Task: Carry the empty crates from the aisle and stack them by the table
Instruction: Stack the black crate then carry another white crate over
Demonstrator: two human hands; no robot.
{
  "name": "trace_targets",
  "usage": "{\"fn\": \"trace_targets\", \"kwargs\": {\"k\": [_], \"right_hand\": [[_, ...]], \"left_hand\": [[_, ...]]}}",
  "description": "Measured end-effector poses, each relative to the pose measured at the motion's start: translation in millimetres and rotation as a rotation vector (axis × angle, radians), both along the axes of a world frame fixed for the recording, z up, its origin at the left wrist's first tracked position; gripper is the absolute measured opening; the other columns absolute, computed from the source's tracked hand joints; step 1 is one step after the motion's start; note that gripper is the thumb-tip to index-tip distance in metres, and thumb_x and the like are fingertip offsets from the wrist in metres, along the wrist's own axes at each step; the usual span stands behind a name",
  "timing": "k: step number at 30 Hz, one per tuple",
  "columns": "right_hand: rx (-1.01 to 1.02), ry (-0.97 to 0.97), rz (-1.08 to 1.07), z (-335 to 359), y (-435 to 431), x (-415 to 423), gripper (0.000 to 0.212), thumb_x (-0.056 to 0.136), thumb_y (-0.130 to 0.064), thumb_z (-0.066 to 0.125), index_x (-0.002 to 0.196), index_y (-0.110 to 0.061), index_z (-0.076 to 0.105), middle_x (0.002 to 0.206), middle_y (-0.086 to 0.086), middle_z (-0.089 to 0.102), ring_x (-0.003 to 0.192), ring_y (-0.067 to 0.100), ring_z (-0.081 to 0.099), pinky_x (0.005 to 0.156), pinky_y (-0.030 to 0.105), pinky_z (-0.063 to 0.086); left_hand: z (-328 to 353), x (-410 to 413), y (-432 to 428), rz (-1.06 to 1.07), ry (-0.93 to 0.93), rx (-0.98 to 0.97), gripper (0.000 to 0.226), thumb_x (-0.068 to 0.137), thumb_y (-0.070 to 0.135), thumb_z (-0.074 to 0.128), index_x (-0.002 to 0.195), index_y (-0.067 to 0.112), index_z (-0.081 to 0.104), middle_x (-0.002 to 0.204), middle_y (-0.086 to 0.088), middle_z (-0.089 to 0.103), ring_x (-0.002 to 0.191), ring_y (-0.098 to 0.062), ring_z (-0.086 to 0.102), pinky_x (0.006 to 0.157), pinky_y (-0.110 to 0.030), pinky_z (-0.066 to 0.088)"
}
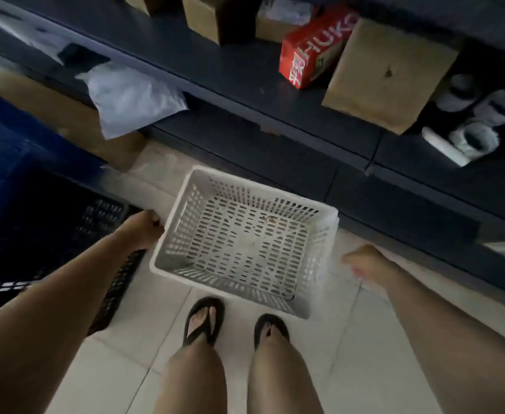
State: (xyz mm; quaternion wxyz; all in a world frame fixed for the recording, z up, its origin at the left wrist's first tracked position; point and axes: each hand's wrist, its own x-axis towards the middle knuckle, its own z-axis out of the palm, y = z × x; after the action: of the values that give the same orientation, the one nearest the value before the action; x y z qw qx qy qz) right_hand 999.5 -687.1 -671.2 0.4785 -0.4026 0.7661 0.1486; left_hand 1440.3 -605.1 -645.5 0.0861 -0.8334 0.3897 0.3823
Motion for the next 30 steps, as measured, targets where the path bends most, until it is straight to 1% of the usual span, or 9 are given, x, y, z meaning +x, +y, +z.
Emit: {"fn": "trace_targets", "kwargs": {"k": [2,5,7,9,12,17,19,24,30], "right_hand": [[0.037,0.001,-0.119,-62,13,0,0.031,0.079,-0.027,0.072,0.091,-0.007,0.053,0.075,0.012,0.053,0.062,0.022,0.046,0.055,0.025,0.033],[0.059,-0.047,-0.323,-147,28,1,0.046,0.079,-0.038,0.071,0.111,-0.011,0.051,0.098,0.013,0.054,0.079,0.027,0.053,0.066,0.03,0.042],[-0.016,-0.122,-0.47,-190,34,0,0.036,0.082,-0.03,0.069,0.105,-0.005,0.06,0.08,0.013,0.067,0.073,0.029,0.061,0.068,0.036,0.048],[-0.142,-0.18,-0.631,-214,37,1,0.018,0.086,-0.016,0.065,0.093,0.0,0.062,0.051,0.009,0.065,0.047,0.024,0.061,0.055,0.031,0.05],[-0.214,-0.205,-0.692,-210,40,5,0.01,0.087,-0.008,0.061,0.086,0.002,0.059,0.048,0.01,0.052,0.028,0.019,0.045,0.041,0.025,0.041],[-0.212,-0.133,-0.677,-136,49,1,0.009,0.086,0.0,0.056,0.077,0.002,0.057,0.058,0.014,0.048,0.025,0.016,0.043,0.035,0.024,0.039],[-0.216,-0.117,-0.68,-93,59,-4,0.007,0.084,0.001,0.056,0.077,0.001,0.057,0.059,0.013,0.049,0.027,0.016,0.044,0.038,0.024,0.039],[-0.247,-0.091,-0.717,45,94,-22,0.009,0.079,-0.004,0.058,0.072,0.002,0.057,0.049,0.012,0.051,0.03,0.021,0.041,0.042,0.026,0.04],[-0.351,-0.043,-0.893,204,147,-55,0.015,0.074,-0.013,0.056,0.066,-0.001,0.054,0.054,0.014,0.048,0.035,0.023,0.038,0.045,0.027,0.037]], "left_hand": [[-74,11,-5,0.015,0.003,0.031,0.048,0.084,0.031,0.052,0.117,-0.005,0.056,0.122,-0.027,0.059,0.109,-0.039,0.057,0.082,-0.033,0.041],[-155,11,-9,0.126,-0.061,0.003,0.056,0.088,0.02,0.059,0.129,-0.014,0.04,0.131,-0.034,0.049,0.121,-0.044,0.049,0.093,-0.039,0.04],[-197,18,-15,0.237,-0.036,-0.039,0.045,0.086,0.013,0.061,0.122,-0.01,0.045,0.12,-0.036,0.054,0.109,-0.045,0.055,0.088,-0.041,0.044],[-218,31,-20,0.382,0.13,-0.106,0.02,0.076,-0.003,0.058,0.095,-0.001,0.051,0.091,-0.032,0.055,0.076,-0.037,0.058,0.072,-0.035,0.047],[-221,36,-20,0.467,0.222,-0.212,0.02,0.083,-0.016,0.047,0.082,0.004,0.048,0.065,-0.015,0.043,0.049,-0.024,0.044,0.038,-0.019,0.042],[-152,27,-9,0.437,0.232,-0.301,0.019,0.089,-0.01,0.047,0.1,0.004,0.052,0.062,-0.011,0.049,0.037,-0.014,0.054,0.033,-0.014,0.043],[-114,31,-2,0.45,0.248,-0.272,0.02,0.085,-0.014,0.049,0.094,0.002,0.056,0.054,-0.011,0.055,0.029,-0.003,0.053,0.036,-0.015,0.047],[23,14,2,0.522,0.312,-0.284,0.019,0.083,-0.009,0.048,0.068,0.0,0.054,0.032,-0.001,0.053,0.027,-0.006,0.051,0.037,-0.018,0.046],[168,-39,-3,0.47,0.377,-0.315,0.008,0.077,-0.001,0.059,0.071,0.004,0.057,0.043,-0.009,0.048,0.03,-0.014,0.043,0.04,-0.022,0.039]]}}
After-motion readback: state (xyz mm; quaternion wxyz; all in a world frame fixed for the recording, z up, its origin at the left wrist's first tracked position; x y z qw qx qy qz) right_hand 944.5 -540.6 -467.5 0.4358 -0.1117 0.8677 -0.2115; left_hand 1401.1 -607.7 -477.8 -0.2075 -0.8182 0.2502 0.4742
